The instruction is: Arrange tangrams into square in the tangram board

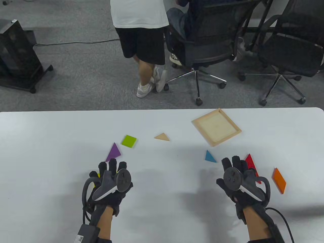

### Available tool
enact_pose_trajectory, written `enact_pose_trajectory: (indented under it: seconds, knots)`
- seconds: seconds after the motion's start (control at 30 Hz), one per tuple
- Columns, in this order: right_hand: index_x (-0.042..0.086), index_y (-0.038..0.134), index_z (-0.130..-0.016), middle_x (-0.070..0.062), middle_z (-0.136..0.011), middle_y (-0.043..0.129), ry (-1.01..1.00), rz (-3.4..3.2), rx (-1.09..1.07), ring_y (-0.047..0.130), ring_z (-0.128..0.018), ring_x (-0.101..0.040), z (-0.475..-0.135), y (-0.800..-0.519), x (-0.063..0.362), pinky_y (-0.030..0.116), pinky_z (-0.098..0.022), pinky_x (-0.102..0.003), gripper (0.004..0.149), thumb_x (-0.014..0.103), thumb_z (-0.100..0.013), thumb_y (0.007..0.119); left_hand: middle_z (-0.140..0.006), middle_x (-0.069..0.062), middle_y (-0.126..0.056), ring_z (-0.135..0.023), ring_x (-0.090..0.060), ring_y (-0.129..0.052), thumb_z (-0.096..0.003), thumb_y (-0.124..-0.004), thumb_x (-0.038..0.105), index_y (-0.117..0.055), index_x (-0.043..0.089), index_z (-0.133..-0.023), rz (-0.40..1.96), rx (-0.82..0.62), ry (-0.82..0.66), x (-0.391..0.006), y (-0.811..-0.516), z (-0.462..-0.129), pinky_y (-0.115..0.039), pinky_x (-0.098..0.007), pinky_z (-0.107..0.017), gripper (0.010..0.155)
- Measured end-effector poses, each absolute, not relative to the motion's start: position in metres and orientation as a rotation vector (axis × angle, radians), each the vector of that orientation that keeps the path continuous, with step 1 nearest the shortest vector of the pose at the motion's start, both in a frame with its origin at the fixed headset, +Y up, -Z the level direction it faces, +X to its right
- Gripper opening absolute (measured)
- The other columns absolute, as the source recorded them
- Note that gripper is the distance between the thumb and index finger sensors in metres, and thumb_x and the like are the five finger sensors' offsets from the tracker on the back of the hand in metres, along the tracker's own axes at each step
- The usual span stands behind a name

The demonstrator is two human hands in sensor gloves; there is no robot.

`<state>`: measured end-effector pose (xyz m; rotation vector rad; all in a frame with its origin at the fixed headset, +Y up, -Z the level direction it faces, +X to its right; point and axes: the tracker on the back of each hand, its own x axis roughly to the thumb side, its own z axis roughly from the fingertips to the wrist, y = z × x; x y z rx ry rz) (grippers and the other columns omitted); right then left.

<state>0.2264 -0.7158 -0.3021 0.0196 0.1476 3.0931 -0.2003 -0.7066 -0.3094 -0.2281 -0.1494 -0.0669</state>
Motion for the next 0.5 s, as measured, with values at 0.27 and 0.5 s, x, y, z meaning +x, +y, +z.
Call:
enact_pose_trajectory:
  seconds: [0.27,0.5]
  knots:
    - [0.017,0.035,-0.115,-0.022,-0.121,0.029,0.139,3.097,0.023,0.04,-0.11,-0.053,-0.301,-0.7144,0.2239,0.04,-0.075,-0.074,0.082,0.052,-0.049,0.069,-0.119,-0.03,-0.019,-0.103,-0.069,-0.028,-0.0543,-0.059,0.054,-0.027,0.014,-0.117,-0.062,-0.215,-0.154,-0.2003,-0.7031,-0.3083,-0.036,-0.084,-0.061,0.081]
    - [0.017,0.04,-0.114,-0.019,-0.121,0.034,0.071,3.131,0.056,0.043,-0.11,-0.052,-0.3038,-0.7077,0.2165,0.042,-0.075,-0.073,0.079,0.05,-0.049,0.071,-0.119,-0.029,-0.019,-0.103,-0.069,-0.029,-0.0542,-0.059,0.054,-0.027,0.015,-0.118,-0.056,-0.202,-0.136,-0.2056,-0.6999,-0.3072,-0.036,-0.084,-0.061,0.081]
